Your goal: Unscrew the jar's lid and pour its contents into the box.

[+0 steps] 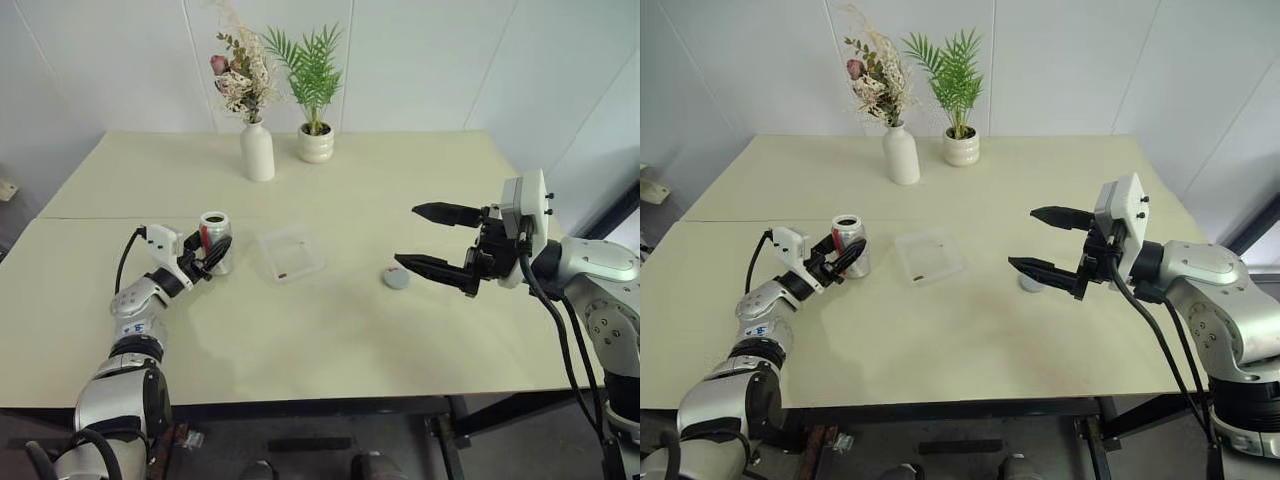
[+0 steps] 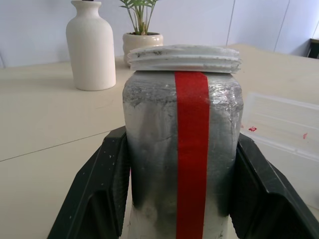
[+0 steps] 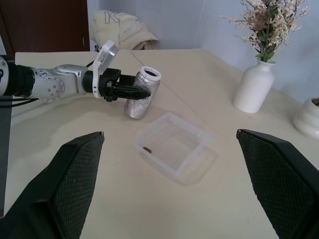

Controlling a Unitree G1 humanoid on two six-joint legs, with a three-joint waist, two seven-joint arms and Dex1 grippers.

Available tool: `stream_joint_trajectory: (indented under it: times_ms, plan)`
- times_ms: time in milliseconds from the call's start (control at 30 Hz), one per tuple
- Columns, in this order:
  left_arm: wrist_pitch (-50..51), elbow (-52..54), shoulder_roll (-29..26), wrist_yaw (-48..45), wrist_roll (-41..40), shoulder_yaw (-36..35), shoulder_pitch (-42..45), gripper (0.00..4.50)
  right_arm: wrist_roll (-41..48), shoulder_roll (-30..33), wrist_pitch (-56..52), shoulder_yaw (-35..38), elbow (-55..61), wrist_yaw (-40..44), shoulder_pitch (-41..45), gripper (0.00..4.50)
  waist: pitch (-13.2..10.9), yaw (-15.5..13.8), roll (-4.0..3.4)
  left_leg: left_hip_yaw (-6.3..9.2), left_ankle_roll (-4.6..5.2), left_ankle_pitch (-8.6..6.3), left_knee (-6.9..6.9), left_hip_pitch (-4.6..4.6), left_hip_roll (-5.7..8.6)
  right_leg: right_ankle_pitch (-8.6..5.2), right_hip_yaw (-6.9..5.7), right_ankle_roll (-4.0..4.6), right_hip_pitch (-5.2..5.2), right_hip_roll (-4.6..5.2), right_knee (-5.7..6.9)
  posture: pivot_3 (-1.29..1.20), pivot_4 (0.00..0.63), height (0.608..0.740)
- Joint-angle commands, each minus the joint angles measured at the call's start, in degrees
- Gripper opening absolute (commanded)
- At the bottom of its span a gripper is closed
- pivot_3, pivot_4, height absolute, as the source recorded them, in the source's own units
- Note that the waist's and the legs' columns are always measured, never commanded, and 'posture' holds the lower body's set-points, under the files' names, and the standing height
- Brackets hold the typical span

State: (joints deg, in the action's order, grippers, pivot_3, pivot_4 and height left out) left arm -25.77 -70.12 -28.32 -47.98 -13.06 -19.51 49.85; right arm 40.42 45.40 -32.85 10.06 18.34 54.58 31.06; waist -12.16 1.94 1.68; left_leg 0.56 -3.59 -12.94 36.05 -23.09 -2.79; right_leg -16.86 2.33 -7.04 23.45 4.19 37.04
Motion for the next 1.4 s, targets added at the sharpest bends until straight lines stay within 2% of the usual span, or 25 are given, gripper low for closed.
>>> stream_joint_trajectory:
  times_ms: [33,167,200,267,400,433,633,833,1000,1133,1200,1267,1400]
  plan:
    - [2.3,-1.2,-2.2,-0.9,1.8,1.4,-2.3,2.18,0.7,1.2,0.5,1.3,1.0,1.2,0.7,4.5,0.0,0.1,0.0,0.0,0.0,0.0,0.0,0.02,-0.01,0.01,0.0,0.02,0.0,-0.01,0.01,0.0,0.15,0.74]
    - [1.9,-0.7,-3.2,-2.7,2.2,2.6,-2.8,2.18,0.3,1.4,1.0,0.8,0.4,2.7,1.1,4.5,0.0,0.5,-0.02,-0.11,0.01,0.0,-0.02,0.06,-0.03,0.02,0.08,0.04,0.0,-0.02,-0.01,0.0,0.15,0.74]
    - [2.3,-0.7,-3.7,-2.5,2.6,3.0,-2.9,2.74,-0.1,1.2,1.3,0.5,-0.2,2.9,1.5,4.5,0.0,0.5,-0.02,-0.12,0.0,0.0,-0.02,0.06,-0.03,0.02,0.1,0.04,0.0,-0.01,-0.02,0.0,0.15,0.74]
    - [2.0,-0.5,-4.8,-2.9,2.9,3.5,-3.1,3.12,-0.7,0.8,1.9,-0.1,-1.2,3.3,2.4,4.5,0.0,0.7,-0.02,-0.14,0.01,0.0,-0.03,0.06,-0.03,0.03,0.12,0.04,0.01,-0.01,-0.02,0.0,0.15,0.74]
    - [2.2,-0.5,-6.5,-3.4,3.8,4.3,-3.5,4.31,-1.8,0.1,2.7,-1.0,-2.6,3.9,3.6,4.5,0.0,0.2,0.02,-0.19,0.01,0.0,-0.06,-0.08,-0.04,0.03,0.16,0.03,0.17,-0.02,-0.04,0.0,0.15,0.74]
    - [2.4,-0.5,-6.7,-3.5,3.8,4.2,-3.5,4.41,-2.1,0.0,3.0,-1.2,-3.1,4.2,3.9,4.5,0.0,0.0,0.02,-0.18,0.01,0.0,-0.06,-0.09,-0.04,0.03,0.16,0.02,0.17,-0.02,-0.06,0.0,0.15,0.74]
    - [5.0,-0.4,-9.3,-5.8,3.2,3.7,-3.4,4.41,-2.6,-0.3,3.8,-1.8,-4.6,5.1,5.0,4.5,0.0,-0.4,0.02,-0.2,0.05,-0.04,-0.11,-0.13,-0.03,0.03,0.16,0.02,0.17,-0.01,-0.2,0.0,0.15,0.74]
    - [8.8,1.0,-11.2,-13.4,3.2,4.7,-4.1,4.41,-3.2,-0.4,4.2,-1.9,-5.3,5.7,5.3,4.5,0.0,-0.4,0.02,-0.2,0.07,-0.06,-0.14,-0.15,-0.03,0.03,0.15,0.02,0.17,-0.01,-0.27,0.0,0.15,0.74]
    - [13.1,4.1,-16.0,-24.0,2.3,4.8,-5.2,4.41,-2.6,0.7,3.4,-1.6,-4.3,7.2,4.4,4.5,0.0,0.0,0.01,-0.22,0.07,-0.07,-0.19,-0.14,-0.05,0.02,0.15,0.04,0.2,-0.02,-0.27,0.0,0.15,0.74]
    - [15.6,7.3,-20.1,-29.1,2.4,5.2,-7.2,4.41,-1.6,3.1,3.0,-0.1,-3.4,10.0,1.9,4.5,0.0,-0.3,0.01,-0.24,0.07,-0.07,-0.34,-0.14,-0.09,-0.02,0.15,0.1,0.26,-0.03,-0.28,0.0,0.15,0.74]
    - [17.5,9.6,-24.1,-36.5,0.2,4.0,-8.3,4.41,-0.9,4.9,2.3,0.9,-2.6,11.3,0.7,4.5,0.0,-0.3,0.01,-0.24,0.07,-0.07,-0.4,-0.14,-0.09,-0.02,0.15,0.11,0.25,-0.03,-0.37,0.0,0.15,0.74]
    - [17.3,10.0,-27.2,-42.1,-3.0,1.4,-7.2,4.41,-0.2,6.4,2.2,2.1,-2.8,12.7,-0.1,4.5,0.0,-0.3,0.02,-0.26,0.06,-0.07,-0.46,-0.19,-0.09,-0.03,0.14,0.12,0.28,-0.03,-0.5,0.0,0.15,0.74]
    - [12.8,6.4,-28.4,-42.0,-6.2,-2.2,-0.4,4.41,-0.3,7.8,3.3,3.4,-5.0,14.5,0.1,4.5,0.0,-0.5,0.02,-0.27,0.07,-0.1,-0.47,-0.17,-0.13,-0.04,0.1,0.15,0.26,-0.02,-0.53,0.0,0.15,0.74]
